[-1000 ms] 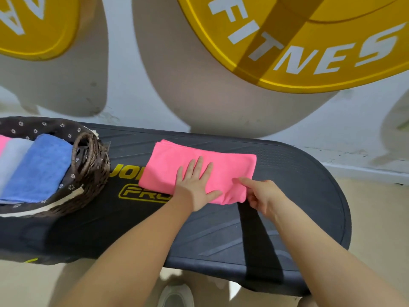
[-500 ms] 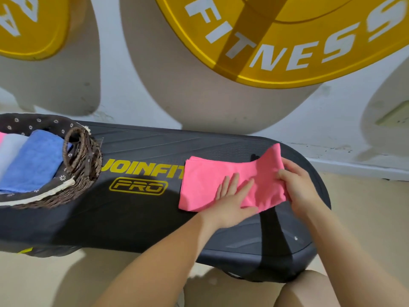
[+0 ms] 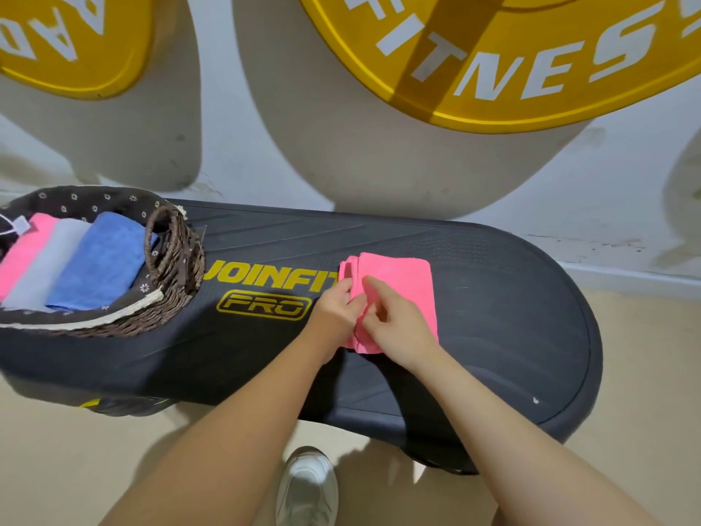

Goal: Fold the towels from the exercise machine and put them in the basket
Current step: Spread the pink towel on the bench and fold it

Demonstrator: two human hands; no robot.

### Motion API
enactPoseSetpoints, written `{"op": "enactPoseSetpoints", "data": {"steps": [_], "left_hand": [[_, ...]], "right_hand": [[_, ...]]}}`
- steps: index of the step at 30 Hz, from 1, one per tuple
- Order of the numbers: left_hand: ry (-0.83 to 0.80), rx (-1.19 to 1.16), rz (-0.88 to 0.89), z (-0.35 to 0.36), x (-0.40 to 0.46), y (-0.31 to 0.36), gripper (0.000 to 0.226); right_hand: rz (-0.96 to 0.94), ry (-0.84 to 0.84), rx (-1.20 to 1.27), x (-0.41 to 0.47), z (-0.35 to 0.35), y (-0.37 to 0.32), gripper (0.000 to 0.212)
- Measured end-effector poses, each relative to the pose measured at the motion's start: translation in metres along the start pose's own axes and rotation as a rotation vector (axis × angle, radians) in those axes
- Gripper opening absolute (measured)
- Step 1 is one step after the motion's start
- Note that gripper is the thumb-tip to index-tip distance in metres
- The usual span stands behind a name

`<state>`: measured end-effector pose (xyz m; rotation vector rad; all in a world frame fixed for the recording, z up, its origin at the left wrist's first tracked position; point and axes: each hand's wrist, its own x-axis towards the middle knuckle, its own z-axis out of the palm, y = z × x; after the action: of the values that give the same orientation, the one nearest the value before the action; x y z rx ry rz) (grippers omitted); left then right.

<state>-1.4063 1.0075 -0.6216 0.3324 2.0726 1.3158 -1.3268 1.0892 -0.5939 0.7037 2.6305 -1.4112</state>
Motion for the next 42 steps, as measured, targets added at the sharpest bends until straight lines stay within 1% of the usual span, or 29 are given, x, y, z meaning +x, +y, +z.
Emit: {"op": "enactPoseSetpoints", "data": {"steps": [3,4,7,11,14,15,16,18,19,20,21,22,23,25,26,29,31,32,34,35,36,38,39,40,42], "left_hand": [[0.054,0.191,0.058,-0.005,0.000,-0.008,0.029],[0.077,0.238,0.068,-0.005,0.001,-0.008,0.034],[0.128,0.305,0.092,-0.003,0.006,-0.009,0.044],[0.201,0.286,0.094,-0.005,0.021,-0.014,0.046],[0.298,0.320,0.098,-0.007,0.026,-0.018,0.046],[0.330,0.377,0.143,-0.008,0.024,-0.021,0.044],[0.352,0.466,0.252,-0.007,0.021,-0.023,0.040],[0.366,0.657,0.555,-0.006,0.018,-0.025,0.031],[0.325,0.739,0.679,-0.008,0.018,-0.021,0.026],[0.213,0.823,0.738,-0.010,0.020,-0.018,0.027],[0.076,0.909,0.750,-0.013,0.020,-0.014,0.031],[-0.072,0.974,0.708,-0.014,0.019,-0.011,0.035],[-0.163,0.996,0.669,-0.015,0.019,-0.012,0.039],[-0.204,1.055,0.614,-0.011,0.017,-0.011,0.043],[-0.216,1.112,0.566,-0.008,0.016,-0.010,0.044],[-0.270,1.212,0.430,0.001,0.017,-0.004,0.051],[-0.271,1.236,0.380,0.007,0.016,-0.002,0.062],[-0.272,1.237,0.352,0.009,0.016,-0.001,0.068],[-0.263,1.203,0.289,0.011,0.016,-0.001,0.076],[-0.262,1.158,0.259,0.011,0.018,-0.002,0.078],[-0.261,1.112,0.252,0.009,0.017,-0.002,0.079],[-0.250,0.940,0.263,0.005,0.015,-0.005,0.071],[-0.237,0.782,0.265,0.000,0.015,-0.009,0.061],[-0.241,0.595,0.224,-0.006,0.018,-0.015,0.051],[-0.220,0.207,0.065,-0.015,0.017,-0.018,0.038]], "right_hand": [[-0.042,0.180,-0.253,-0.002,-0.004,0.010,0.050],[-0.041,0.202,-0.337,-0.001,-0.007,0.014,0.048],[-0.008,0.142,-0.518,0.002,-0.009,0.026,0.045],[0.065,0.041,-0.612,0.015,-0.005,0.032,0.058],[0.175,-0.042,-0.657,0.024,0.001,0.034,0.070],[0.193,-0.057,-0.682,0.024,0.004,0.036,0.071],[0.195,-0.060,-0.703,0.024,0.007,0.038,0.071],[0.184,-0.058,-0.710,0.022,0.009,0.042,0.071],[0.174,-0.061,-0.683,0.022,0.007,0.043,0.071],[0.159,-0.057,-0.631,0.022,0.004,0.043,0.072],[0.140,-0.037,-0.565,0.022,0.000,0.042,0.071],[0.117,0.015,-0.491,0.021,-0.004,0.042,0.067],[0.100,0.101,-0.410,0.019,-0.007,0.042,0.060],[0.142,0.285,-0.267,0.013,-0.011,0.042,0.050],[0.189,0.328,-0.221,0.009,-0.012,0.042,0.049],[0.319,0.298,-0.166,0.004,-0.008,0.047,0.049],[0.385,0.299,-0.108,0.007,-0.008,0.047,0.042],[0.431,0.310,-0.036,0.010,-0.009,0.047,0.035],[0.514,0.312,0.230,0.014,-0.011,0.042,0.015],[0.524,0.313,0.350,0.015,-0.011,0.038,0.008],[0.500,0.320,0.398,0.015,-0.012,0.035,0.007],[0.372,0.326,0.297,0.014,-0.014,0.027,0.022],[0.307,0.330,0.222,0.014,-0.014,0.023,0.027],[0.258,0.327,0.174,0.014,-0.013,0.017,0.030],[0.168,0.317,0.122,0.015,-0.008,0.009,0.031]]}}
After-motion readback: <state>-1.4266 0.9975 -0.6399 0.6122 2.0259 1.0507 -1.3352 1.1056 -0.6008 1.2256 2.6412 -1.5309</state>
